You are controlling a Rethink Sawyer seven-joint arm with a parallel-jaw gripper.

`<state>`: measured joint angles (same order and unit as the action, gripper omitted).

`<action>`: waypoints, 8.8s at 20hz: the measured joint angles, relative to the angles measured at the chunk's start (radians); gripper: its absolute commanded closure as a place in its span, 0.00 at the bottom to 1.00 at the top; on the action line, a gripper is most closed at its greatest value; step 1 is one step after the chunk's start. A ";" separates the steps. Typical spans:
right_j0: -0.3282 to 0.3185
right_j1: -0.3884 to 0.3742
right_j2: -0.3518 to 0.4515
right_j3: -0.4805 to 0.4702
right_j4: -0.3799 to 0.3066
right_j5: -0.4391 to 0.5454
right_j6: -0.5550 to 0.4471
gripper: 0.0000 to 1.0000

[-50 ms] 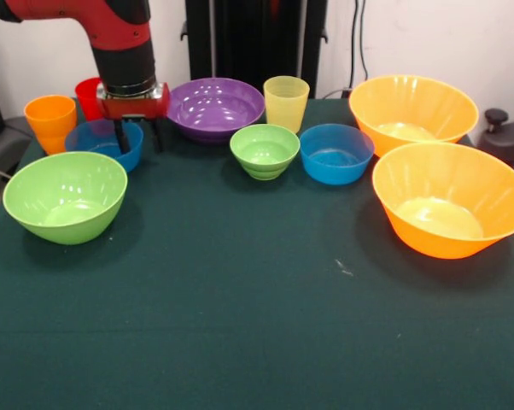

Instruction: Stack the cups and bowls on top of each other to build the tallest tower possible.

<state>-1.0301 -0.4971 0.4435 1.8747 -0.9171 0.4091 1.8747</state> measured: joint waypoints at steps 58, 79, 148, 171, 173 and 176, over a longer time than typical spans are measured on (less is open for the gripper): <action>0.619 -0.170 -0.090 -0.039 0.415 0.033 0.076 1.00; 0.608 -0.085 -0.142 -0.163 0.423 0.037 0.076 1.00; 0.596 -0.087 -0.142 -0.219 0.423 0.091 0.076 0.00; 0.468 -0.245 -0.077 -0.178 0.547 0.196 0.076 0.00; 0.422 -0.280 -0.043 -0.164 0.565 0.238 0.076 0.00; 0.381 -0.308 -0.016 -0.152 0.577 0.265 0.075 0.00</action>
<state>-0.6487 -0.8048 0.4275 1.7225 -0.3402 0.6742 1.9501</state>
